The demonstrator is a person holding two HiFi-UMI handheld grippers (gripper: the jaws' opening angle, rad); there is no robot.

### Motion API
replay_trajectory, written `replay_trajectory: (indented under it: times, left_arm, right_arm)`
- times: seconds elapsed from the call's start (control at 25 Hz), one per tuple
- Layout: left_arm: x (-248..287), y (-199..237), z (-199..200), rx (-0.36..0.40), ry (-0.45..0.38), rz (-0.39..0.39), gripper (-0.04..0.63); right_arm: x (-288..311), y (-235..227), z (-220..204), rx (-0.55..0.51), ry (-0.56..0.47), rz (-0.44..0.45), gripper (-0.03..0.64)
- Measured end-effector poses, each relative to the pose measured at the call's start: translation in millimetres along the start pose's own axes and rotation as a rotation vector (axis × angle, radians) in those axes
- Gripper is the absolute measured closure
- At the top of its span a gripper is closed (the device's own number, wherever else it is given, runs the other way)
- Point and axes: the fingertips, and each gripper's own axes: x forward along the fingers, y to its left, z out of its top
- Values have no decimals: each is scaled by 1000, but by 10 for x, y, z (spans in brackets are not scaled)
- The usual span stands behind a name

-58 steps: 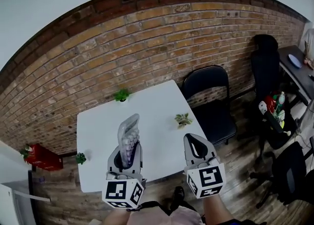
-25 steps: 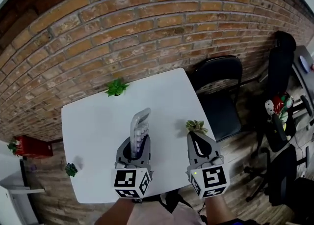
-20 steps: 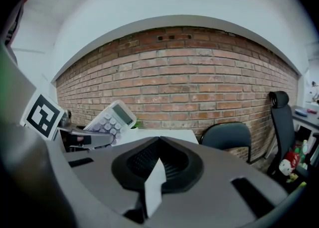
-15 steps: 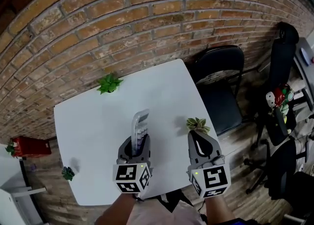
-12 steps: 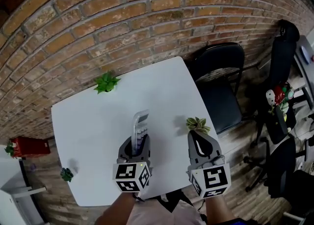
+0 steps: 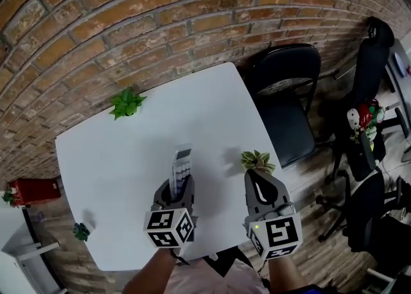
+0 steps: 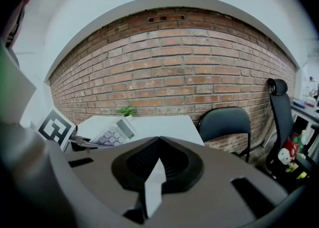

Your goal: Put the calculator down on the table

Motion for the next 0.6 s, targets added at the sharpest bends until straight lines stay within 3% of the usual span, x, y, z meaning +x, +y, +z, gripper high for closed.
replay_trajectory:
  times: [0.4,0.6]
  left_arm:
    - [134,81,-201,-76,64,0,459]
    - [149,98,-208,-66,63,2,456]
  right_arm:
    - [55,-27,-30,8,8,0,615]
    - [69,-26,-24,6,7,3,615]
